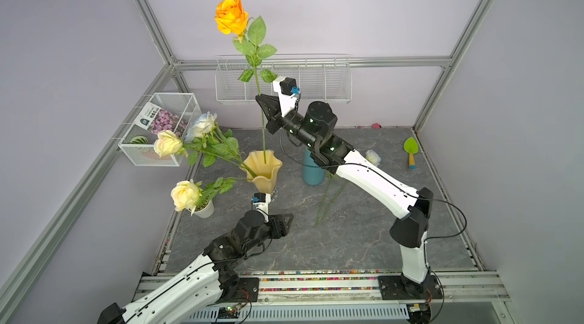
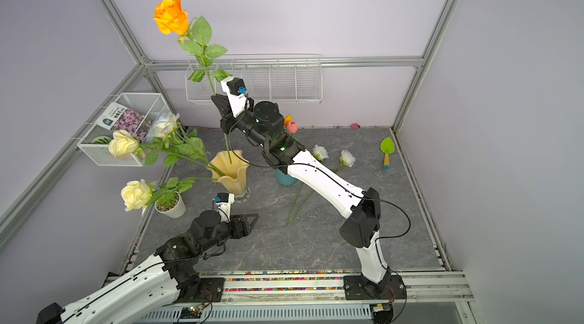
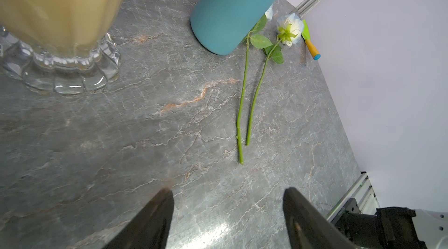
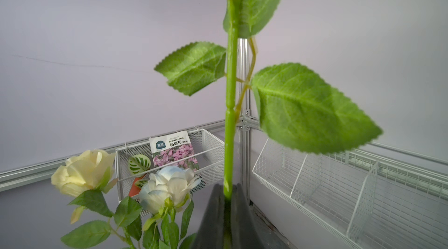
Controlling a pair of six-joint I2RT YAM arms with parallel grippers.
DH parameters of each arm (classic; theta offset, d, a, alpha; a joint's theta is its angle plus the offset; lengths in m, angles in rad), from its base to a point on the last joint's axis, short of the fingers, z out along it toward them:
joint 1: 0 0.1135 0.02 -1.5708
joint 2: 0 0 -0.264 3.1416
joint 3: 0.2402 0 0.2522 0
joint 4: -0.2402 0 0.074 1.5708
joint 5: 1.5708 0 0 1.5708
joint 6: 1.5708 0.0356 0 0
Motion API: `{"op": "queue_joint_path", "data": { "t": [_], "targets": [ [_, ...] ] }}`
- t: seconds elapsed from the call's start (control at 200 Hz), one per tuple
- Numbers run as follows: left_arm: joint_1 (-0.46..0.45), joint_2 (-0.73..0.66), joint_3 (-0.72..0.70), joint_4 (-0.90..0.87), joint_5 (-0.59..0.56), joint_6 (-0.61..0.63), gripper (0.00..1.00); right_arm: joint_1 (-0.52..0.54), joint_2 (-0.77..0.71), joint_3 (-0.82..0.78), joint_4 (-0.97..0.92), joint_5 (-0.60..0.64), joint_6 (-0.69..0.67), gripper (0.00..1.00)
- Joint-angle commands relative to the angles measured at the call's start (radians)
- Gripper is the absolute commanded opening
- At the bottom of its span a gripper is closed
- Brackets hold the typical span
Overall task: Arrange the flowers in different vases according to their variety
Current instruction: Insert the flower into the vase, then pick up the flower at the center of the board.
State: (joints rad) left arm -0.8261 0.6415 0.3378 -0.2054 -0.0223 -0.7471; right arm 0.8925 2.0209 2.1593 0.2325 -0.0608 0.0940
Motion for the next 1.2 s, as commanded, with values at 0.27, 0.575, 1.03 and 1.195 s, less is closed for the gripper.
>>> {"op": "queue_joint_path", "data": {
  "t": [0.27,0.575,1.03,1.195],
  "targets": [
    [-0.005,0.025,-0.011,0.044,-0.017,0.01,0.75,0.038,0.054,-0.216,0.149,-0.119,-0.092,0.05],
    [-0.006,0.092,0.029,0.051,-0.004,0.03,0.76,0.049,-0.162,-0.469,0.178,-0.083,-0.092,0.51],
    [-0.015,0.378,0.128,0.194,0.052,0.067,0.75,-0.003,-0.705,-1.086,-0.077,0.296,0.103,0.52],
    [-0.081,0.537,0.205,0.217,-0.005,0.093,0.73,-0.166,-0.858,-1.331,-0.179,0.318,0.346,0.5]
  ]
}}
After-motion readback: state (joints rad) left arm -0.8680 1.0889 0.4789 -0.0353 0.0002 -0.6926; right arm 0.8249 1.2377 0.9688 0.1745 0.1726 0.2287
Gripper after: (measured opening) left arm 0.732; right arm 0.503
